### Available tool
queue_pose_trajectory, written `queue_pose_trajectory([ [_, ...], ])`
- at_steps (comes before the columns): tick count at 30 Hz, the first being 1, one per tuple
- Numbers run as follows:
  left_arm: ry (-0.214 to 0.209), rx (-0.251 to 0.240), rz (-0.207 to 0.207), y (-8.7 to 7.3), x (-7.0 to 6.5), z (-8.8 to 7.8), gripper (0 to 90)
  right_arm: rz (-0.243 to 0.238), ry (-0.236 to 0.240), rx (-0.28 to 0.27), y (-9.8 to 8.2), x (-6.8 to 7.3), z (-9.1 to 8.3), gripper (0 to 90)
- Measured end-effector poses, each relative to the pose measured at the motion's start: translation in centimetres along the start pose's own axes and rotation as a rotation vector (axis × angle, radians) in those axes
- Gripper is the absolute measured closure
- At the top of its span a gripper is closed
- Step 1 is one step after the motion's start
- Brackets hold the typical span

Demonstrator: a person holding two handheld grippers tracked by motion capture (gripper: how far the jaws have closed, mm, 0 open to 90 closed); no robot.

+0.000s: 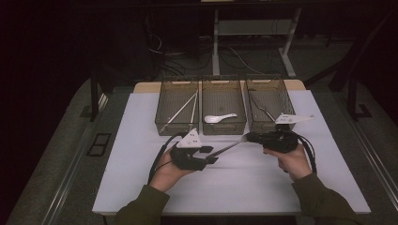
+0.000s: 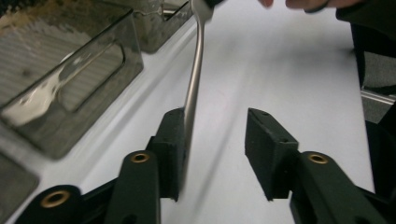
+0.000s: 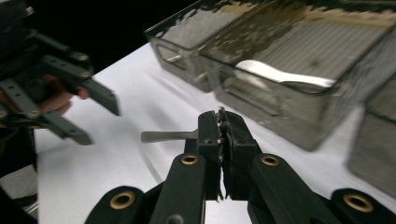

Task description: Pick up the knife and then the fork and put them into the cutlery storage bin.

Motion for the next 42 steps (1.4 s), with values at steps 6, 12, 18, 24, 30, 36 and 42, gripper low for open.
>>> queue_pose_trajectory([
  [6,0.007,-0.038,-0.062,-2.2,0.5,-2.4,45.1,-0.004,-0.06,-0.023,0.5,-1.3,-2.1,86.6],
  [12,0.032,-0.083,-0.119,-4.4,1.2,-4.7,38.2,0.012,-0.12,-0.064,1.2,-3.1,-4.5,86.6],
  [18,0.047,-0.095,-0.159,-6.4,1.5,-6.2,30.6,0.031,-0.185,-0.109,2.0,-5.1,-7.0,86.5],
  [24,0.067,-0.087,-0.178,-7.7,1.7,-6.9,25.0,0.067,-0.249,-0.133,2.7,-7.4,-9.3,86.6],
  [30,0.069,-0.082,-0.188,-7.8,1.8,-6.7,19.5,0.077,-0.327,-0.134,3.8,-9.3,-11.2,86.6],
  [36,0.068,-0.068,-0.194,-7.9,1.8,-6.2,11.2,0.075,-0.372,-0.096,4.7,-10.6,-11.2,86.6],
  [42,0.064,-0.047,-0.195,-8.0,1.8,-5.6,0.7,0.076,-0.373,0.007,5.4,-11.7,-9.1,86.5],
])
Point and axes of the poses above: each handheld gripper's, and its own axes: z roughly forward along the jaws, y roughly out of its top, x roughly to its left, the point moved 1 cm from there along z, roughly forward along the jaws, and after that the axes turned 3 degrees about -z, right-handed, at the moved point
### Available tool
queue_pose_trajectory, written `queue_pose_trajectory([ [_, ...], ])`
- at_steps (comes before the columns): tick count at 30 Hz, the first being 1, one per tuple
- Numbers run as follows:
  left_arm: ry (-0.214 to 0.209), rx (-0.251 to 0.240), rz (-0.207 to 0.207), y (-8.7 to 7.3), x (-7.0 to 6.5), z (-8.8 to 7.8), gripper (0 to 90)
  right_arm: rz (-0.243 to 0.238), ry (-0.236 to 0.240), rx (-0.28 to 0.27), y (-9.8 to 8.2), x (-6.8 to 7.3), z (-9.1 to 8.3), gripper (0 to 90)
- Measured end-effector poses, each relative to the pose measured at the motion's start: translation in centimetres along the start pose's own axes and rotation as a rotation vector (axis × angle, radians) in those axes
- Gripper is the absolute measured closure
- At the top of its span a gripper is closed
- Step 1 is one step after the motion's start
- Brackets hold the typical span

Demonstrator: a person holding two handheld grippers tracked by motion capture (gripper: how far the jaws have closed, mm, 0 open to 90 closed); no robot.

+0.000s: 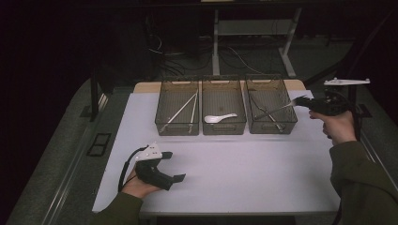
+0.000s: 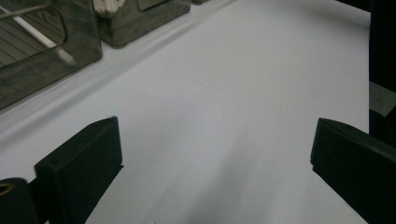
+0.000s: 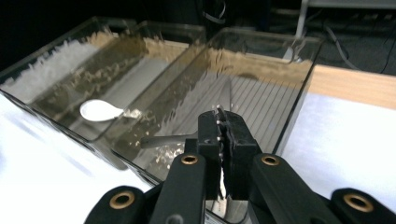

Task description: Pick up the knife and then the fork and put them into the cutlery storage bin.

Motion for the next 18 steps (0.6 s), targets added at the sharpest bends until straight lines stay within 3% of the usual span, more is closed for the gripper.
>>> queue_pose_trajectory([
  [10,0.005,0.005,-0.001,0.1,0.0,0.2,0.0,0.003,0.016,0.099,0.6,-0.9,3.6,86.1],
  [14,0.002,0.012,-0.002,0.1,-0.1,0.4,0.0,-0.003,-0.001,0.128,0.5,-1.1,5.0,86.0],
  [18,-0.001,0.017,0.003,0.2,-0.2,0.5,0.0,0.035,-0.004,0.11,0.8,-1.8,6.0,85.0],
])
Point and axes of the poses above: each handheld gripper's, and its own axes: z roughly forward along the jaws, y roughly out of its top, x roughly to its left, the point moved 1 cm from there along z, roughly forward along the jaws, and after that the axes turned 3 degrees about -z, right-handed, at the moved point
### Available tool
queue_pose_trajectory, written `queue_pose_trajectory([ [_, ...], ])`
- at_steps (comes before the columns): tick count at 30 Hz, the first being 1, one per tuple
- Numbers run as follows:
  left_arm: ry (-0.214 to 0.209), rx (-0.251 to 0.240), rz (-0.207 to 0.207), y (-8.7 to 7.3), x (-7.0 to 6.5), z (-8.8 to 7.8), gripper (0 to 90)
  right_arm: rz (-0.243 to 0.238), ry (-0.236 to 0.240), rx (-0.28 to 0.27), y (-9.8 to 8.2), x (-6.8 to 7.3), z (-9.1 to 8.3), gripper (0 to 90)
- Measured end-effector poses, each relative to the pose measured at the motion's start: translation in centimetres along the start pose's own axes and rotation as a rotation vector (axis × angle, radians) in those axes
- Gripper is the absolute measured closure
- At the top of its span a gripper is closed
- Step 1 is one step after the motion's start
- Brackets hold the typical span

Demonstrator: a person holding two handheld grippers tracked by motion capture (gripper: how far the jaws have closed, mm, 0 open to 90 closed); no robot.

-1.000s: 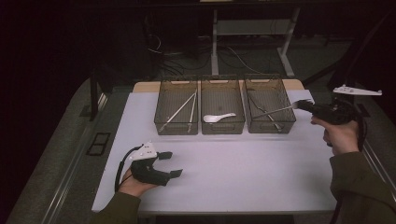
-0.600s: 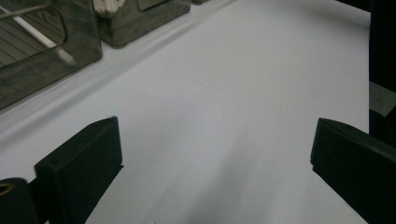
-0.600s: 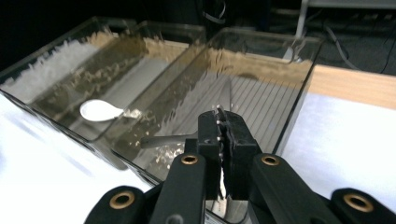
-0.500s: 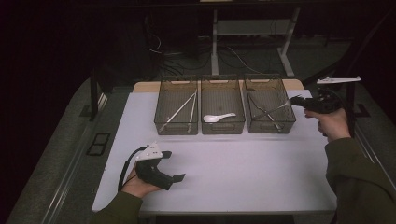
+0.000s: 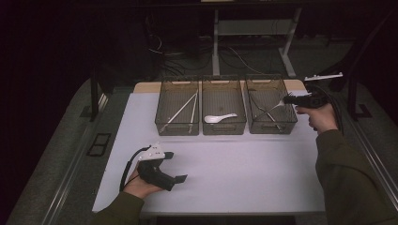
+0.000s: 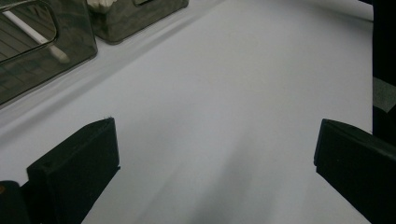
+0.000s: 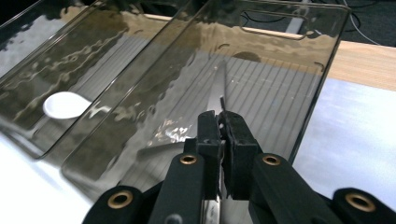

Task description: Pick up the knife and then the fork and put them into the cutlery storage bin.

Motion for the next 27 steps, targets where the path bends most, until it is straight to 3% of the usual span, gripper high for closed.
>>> queue_pose_trajectory([
  [6,-0.002,0.006,0.004,0.1,0.0,0.2,0.0,-0.002,-0.08,-0.001,0.9,-0.5,2.0,79.5],
  [11,-0.007,0.007,0.011,0.2,0.2,0.3,0.0,-0.011,-0.113,-0.015,1.5,-1.0,3.1,65.3],
  [17,-0.011,0.009,0.017,0.4,0.3,0.5,0.0,-0.018,-0.167,-0.037,2.3,-1.2,3.1,50.6],
  [22,-0.009,0.005,0.016,0.4,0.3,0.5,0.0,-0.02,-0.197,-0.052,2.2,-1.4,2.9,44.2],
  [27,-0.008,0.005,0.015,0.4,0.3,0.4,0.0,-0.013,-0.189,-0.077,2.4,-1.4,2.2,41.9],
])
Point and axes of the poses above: each handheld gripper's, and its own axes: z roughly forward along the jaws, y roughly out of its top, x roughly to its left, the point moved 1 cm from there along z, roughly forward along the jaws, and after that the axes turned 3 degrees about -z, right-handed, at the moved point
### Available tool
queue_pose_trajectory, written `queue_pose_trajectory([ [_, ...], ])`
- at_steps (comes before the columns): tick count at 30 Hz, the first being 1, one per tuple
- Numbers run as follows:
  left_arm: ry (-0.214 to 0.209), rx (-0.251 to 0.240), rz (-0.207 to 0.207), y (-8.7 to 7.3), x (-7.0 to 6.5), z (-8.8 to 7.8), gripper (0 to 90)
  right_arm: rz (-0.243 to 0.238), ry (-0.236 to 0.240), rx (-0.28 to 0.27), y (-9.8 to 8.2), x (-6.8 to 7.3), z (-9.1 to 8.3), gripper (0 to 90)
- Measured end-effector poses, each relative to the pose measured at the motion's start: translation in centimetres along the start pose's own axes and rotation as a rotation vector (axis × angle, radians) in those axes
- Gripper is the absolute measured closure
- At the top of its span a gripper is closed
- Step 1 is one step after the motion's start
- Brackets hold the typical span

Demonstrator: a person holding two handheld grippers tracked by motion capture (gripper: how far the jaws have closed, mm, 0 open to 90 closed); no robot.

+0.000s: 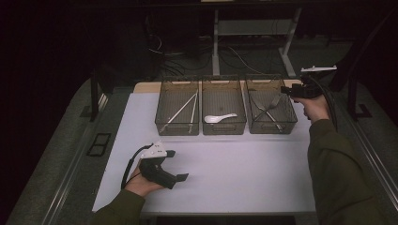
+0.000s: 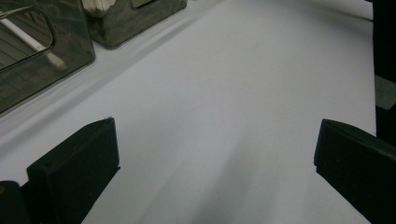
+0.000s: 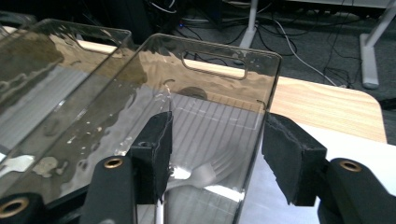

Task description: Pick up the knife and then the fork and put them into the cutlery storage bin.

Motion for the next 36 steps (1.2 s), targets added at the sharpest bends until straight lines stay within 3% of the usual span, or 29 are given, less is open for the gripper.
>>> queue_pose_trajectory([
  [4,0.004,-0.001,0.003,0.0,0.0,-0.1,0.0,-0.002,0.02,-0.009,0.0,0.5,-0.5,39.5],
  [14,0.007,0.014,0.008,-0.1,-0.2,0.0,0.0,-0.041,0.153,-0.034,-1.5,3.3,-3.1,33.1],
  [17,0.013,0.014,0.006,-0.1,-0.2,-0.1,0.0,-0.067,0.187,-0.064,-2.6,4.5,-4.2,31.6],
  [22,0.017,0.014,0.008,-0.1,-0.2,-0.1,0.0,-0.118,0.224,-0.061,-4.7,6.5,-5.6,28.7],
  [36,0.01,0.015,0.014,-0.3,-0.3,-0.1,0.0,-0.166,0.28,-0.066,-10.7,10.0,-8.7,23.5],
])
Point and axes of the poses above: each handheld gripper's, and its own axes: z roughly forward along the jaws, y roughly out of its top, x roughly to its left, the point moved 1 cm from there along z, roughly forward along the jaws, and after that the axes turned 3 degrees about -z, right-handed, at the moved point
